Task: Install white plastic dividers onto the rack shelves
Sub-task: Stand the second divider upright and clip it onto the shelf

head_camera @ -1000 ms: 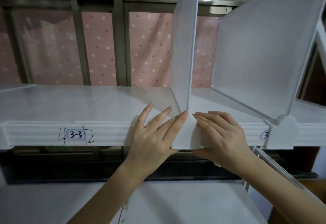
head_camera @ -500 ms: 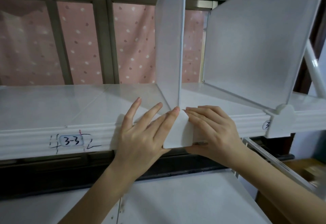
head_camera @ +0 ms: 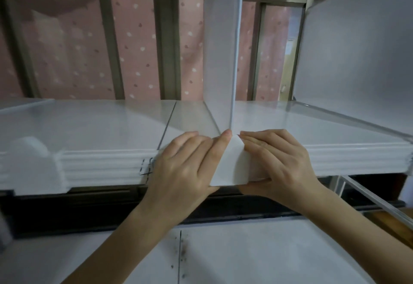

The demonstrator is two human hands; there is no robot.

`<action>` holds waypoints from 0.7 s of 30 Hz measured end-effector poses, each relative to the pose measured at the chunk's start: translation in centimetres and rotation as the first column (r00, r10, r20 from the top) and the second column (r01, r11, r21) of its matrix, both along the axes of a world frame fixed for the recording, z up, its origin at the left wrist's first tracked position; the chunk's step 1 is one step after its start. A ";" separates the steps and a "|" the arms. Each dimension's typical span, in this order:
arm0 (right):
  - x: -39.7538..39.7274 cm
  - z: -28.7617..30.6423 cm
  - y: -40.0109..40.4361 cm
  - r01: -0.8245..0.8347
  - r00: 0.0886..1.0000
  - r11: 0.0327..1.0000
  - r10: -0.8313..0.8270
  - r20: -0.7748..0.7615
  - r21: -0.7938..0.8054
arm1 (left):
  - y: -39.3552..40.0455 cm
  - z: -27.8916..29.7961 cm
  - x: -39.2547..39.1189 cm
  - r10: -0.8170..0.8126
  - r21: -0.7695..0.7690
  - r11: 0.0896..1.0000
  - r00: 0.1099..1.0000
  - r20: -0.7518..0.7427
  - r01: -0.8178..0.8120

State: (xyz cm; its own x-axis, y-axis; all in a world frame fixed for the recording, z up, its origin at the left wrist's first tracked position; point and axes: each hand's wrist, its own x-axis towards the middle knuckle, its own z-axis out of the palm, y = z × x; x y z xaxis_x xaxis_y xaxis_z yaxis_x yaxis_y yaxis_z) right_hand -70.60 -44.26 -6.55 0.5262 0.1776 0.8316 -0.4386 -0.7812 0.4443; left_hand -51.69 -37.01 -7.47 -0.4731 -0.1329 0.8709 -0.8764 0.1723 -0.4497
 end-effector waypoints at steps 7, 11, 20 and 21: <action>2.6 -0.1 0.8 -0.021 1.000 1.000 0.021 0.005 -0.007 | 1.0 -0.1 2.9 -0.005 0.086 0.996 1.000 -0.006 0.005; 4.2 0.0 1.2 -0.023 1.000 1.000 0.023 -0.002 -0.005 | 1.7 0.1 4.2 -0.013 0.089 0.996 0.999 -0.030 0.016; 5.8 0.0 2.0 0.009 1.000 1.000 -0.009 -0.001 -0.005 | 2.8 0.4 5.7 0.035 0.172 0.985 0.999 -0.034 -0.028; 6.0 0.0 2.1 0.011 1.000 1.000 -0.011 0.001 -0.001 | 2.9 0.4 5.8 0.042 0.174 0.984 0.999 -0.033 -0.036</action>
State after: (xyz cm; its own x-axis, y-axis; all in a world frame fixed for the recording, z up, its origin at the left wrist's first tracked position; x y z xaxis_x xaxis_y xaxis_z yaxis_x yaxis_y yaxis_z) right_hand -64.63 -42.16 -6.52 0.5276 0.1729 0.8317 -0.4472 -0.7759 0.4450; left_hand -45.89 -34.16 -7.05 -0.4327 -0.3006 0.8500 -0.8993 0.2101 -0.3835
